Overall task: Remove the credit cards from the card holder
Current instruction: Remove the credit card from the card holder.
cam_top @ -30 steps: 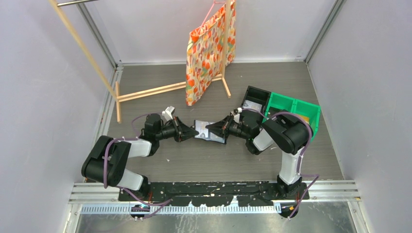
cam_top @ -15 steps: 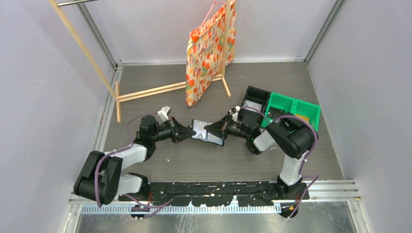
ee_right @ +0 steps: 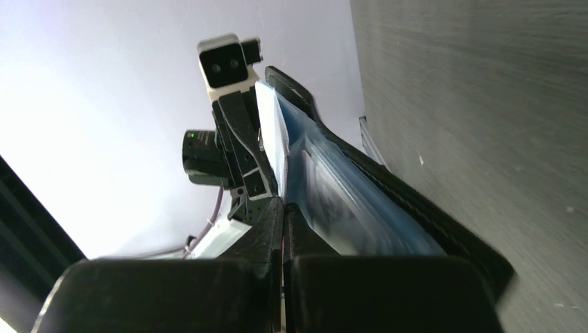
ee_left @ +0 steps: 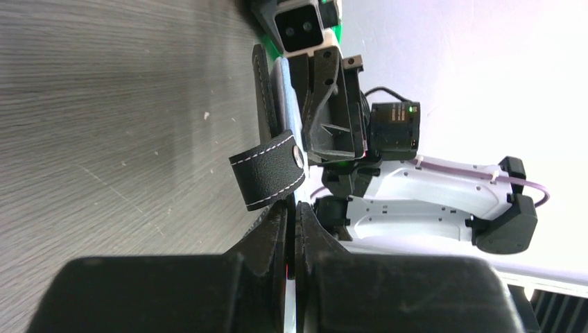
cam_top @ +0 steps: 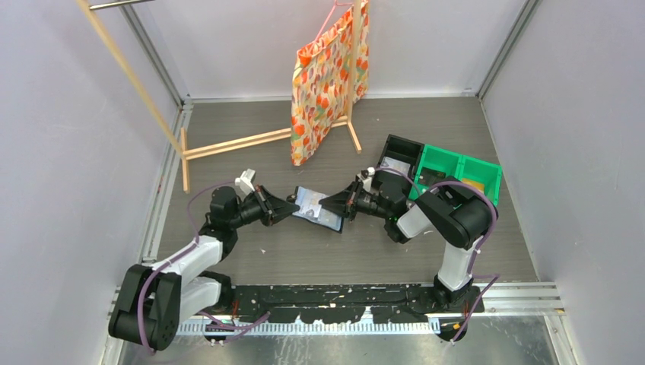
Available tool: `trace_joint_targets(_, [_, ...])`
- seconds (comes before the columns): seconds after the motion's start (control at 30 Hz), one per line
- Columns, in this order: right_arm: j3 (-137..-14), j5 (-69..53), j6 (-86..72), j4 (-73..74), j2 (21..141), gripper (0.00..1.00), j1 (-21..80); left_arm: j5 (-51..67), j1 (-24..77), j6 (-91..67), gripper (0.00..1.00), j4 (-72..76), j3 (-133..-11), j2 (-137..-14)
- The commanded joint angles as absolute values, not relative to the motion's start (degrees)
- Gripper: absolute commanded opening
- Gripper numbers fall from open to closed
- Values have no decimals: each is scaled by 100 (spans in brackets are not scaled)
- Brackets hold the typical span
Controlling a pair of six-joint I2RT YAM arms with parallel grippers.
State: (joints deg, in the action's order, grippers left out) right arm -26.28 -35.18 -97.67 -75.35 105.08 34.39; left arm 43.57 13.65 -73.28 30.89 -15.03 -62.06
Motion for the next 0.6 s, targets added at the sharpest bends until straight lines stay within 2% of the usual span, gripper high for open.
trace_joint_targets(0.0, [-2441,-3082,-9846,-7645,10479,1,3189,3993,1136,-7287,1,3007,-1369,-5847])
trace_joint_targets(0.57, [-2741,-3295,-9698,-7466,10515,1,3267,4202,1121,-7202,1,2906,-1474,-6018])
